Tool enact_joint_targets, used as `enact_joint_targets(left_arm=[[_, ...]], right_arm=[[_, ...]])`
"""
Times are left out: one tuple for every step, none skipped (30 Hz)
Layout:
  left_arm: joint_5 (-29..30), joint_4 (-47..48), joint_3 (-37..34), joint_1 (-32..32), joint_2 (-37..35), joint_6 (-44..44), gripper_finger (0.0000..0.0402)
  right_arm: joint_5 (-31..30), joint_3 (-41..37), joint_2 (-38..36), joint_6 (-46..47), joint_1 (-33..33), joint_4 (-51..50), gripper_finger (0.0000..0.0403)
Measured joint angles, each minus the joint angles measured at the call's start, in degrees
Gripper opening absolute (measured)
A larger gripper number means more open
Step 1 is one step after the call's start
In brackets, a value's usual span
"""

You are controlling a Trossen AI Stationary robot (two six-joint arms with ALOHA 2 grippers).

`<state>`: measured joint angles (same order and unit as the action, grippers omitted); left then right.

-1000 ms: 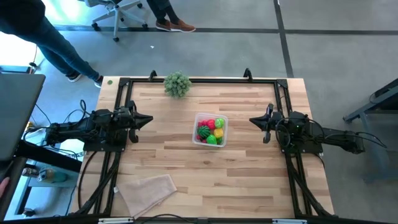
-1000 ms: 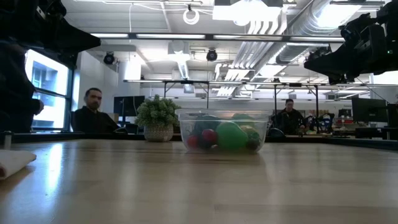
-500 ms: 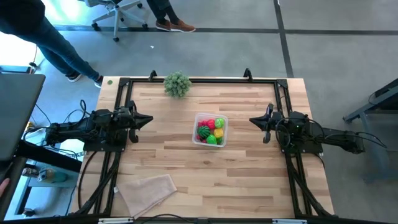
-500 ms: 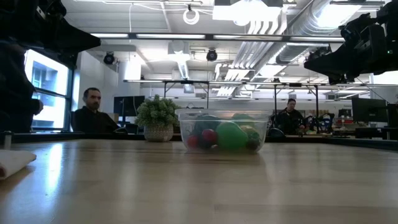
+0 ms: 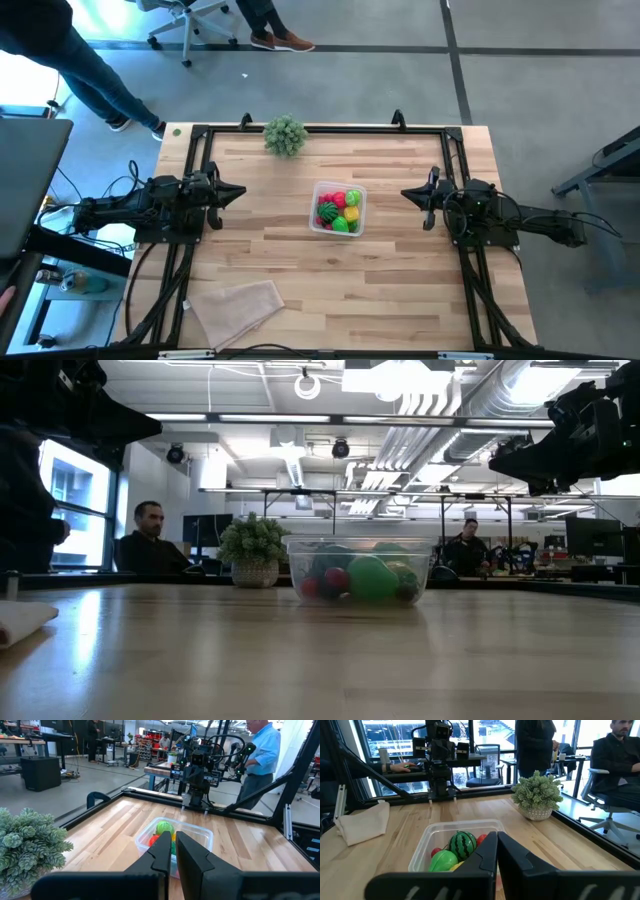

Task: Pick and placing Produce into tupperware
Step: Return to Home Position

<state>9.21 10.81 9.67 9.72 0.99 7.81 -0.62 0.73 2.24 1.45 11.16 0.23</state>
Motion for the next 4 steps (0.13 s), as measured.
enact_joint_targets(left_arm=[[0.0,0.0,0.0,0.0,0.0,0.0,0.0017],[0.0,0.0,0.0,0.0,0.0,0.0,0.0017],[0.0,0.0,0.0,0.0,0.0,0.0,0.0017],[0.0,0.0,0.0,0.0,0.0,0.0,0.0017]], right_arm=[[0.0,0.0,0.0,0.0,0.0,0.0,0.0002],[0.0,0.0,0.0,0.0,0.0,0.0,0.0002],[0.0,0.0,0.0,0.0,0.0,0.0,0.0002],[0.0,0.0,0.0,0.0,0.0,0.0,0.0002]])
